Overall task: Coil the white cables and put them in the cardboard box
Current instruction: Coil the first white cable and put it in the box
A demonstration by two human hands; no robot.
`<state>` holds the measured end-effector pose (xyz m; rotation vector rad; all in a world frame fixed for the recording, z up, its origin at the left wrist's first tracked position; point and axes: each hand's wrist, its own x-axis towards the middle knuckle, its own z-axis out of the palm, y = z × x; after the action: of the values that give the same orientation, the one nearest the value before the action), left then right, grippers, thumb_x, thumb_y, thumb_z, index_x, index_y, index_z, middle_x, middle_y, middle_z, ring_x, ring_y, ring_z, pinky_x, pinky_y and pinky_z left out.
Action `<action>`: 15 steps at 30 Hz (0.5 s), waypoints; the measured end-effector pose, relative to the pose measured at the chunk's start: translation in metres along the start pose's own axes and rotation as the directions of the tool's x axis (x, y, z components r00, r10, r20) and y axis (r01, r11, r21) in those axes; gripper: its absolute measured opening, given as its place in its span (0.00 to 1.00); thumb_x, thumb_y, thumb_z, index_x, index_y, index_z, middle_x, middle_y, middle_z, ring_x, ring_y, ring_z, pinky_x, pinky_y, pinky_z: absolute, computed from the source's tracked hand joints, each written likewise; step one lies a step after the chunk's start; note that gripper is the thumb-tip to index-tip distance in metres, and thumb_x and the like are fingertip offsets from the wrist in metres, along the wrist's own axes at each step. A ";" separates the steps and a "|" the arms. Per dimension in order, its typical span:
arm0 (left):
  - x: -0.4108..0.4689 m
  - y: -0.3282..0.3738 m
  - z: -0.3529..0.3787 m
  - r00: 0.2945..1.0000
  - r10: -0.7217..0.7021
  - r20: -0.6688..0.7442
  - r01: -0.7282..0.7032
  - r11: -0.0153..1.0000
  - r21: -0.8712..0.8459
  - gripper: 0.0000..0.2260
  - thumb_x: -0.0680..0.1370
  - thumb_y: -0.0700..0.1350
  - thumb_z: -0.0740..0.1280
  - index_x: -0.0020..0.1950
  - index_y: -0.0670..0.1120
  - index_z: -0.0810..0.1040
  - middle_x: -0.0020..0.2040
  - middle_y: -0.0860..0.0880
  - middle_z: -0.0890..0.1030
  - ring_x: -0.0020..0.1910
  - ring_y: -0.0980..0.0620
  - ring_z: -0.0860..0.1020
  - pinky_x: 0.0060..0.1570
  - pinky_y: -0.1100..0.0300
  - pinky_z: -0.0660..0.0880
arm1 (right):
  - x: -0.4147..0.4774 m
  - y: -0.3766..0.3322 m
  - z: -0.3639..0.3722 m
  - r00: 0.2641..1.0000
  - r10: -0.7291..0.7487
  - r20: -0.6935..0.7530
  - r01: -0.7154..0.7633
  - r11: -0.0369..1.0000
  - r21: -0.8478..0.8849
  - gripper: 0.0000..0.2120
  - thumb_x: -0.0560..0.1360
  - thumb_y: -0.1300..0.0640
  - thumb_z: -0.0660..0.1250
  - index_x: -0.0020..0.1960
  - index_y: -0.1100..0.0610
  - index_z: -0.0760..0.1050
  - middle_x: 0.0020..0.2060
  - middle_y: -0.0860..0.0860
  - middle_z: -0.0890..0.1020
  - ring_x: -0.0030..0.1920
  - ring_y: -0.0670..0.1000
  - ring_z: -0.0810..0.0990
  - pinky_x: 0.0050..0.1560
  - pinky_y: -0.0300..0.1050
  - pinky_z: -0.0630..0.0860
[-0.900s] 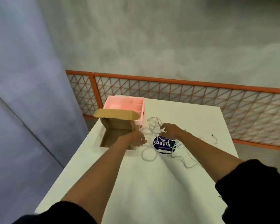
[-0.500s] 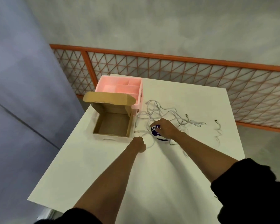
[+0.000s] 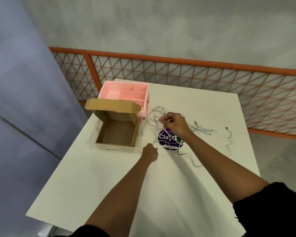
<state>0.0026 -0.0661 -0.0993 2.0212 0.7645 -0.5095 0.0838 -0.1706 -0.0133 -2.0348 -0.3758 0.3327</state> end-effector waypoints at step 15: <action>-0.093 0.067 -0.104 0.922 0.358 0.143 -0.324 0.921 -0.217 0.15 0.84 0.44 0.50 0.43 0.43 0.72 0.31 0.48 0.63 0.28 0.53 0.66 0.29 0.62 0.76 | -0.028 -0.042 -0.040 0.989 0.149 -0.002 -0.106 0.695 -0.711 0.23 0.74 0.51 0.67 0.69 0.47 0.68 0.74 0.54 0.54 0.71 0.59 0.55 0.68 0.53 0.59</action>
<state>-0.0127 -0.0356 0.0517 1.8472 0.3225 -0.3917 0.0687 -0.1949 0.0444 -2.8387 -0.4416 0.3642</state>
